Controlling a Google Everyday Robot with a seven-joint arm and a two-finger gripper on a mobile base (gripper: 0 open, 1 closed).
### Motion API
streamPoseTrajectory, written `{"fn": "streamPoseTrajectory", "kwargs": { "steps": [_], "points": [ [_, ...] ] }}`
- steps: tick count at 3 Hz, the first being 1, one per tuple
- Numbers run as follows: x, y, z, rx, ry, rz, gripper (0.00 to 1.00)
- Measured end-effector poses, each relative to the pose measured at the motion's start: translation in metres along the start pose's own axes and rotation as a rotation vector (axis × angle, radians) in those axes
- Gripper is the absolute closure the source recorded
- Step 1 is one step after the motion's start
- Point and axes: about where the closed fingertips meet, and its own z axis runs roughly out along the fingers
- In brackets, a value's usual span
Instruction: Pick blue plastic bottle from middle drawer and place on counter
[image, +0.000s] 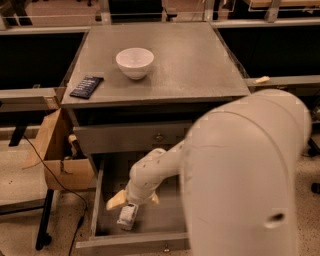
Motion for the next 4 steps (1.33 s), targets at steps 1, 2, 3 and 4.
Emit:
{"fn": "streamPoseTrajectory", "kwargs": {
  "steps": [1, 2, 3, 4],
  "points": [
    [0.004, 0.027, 0.022, 0.030, 0.003, 0.005, 0.00],
    [0.004, 0.047, 0.048, 0.052, 0.025, 0.053, 0.00],
    [-0.002, 0.056, 0.075, 0.066, 0.064, 0.101, 0.00],
    [-0.019, 0.049, 0.095, 0.087, 0.089, 0.144, 0.00]
  ]
}}
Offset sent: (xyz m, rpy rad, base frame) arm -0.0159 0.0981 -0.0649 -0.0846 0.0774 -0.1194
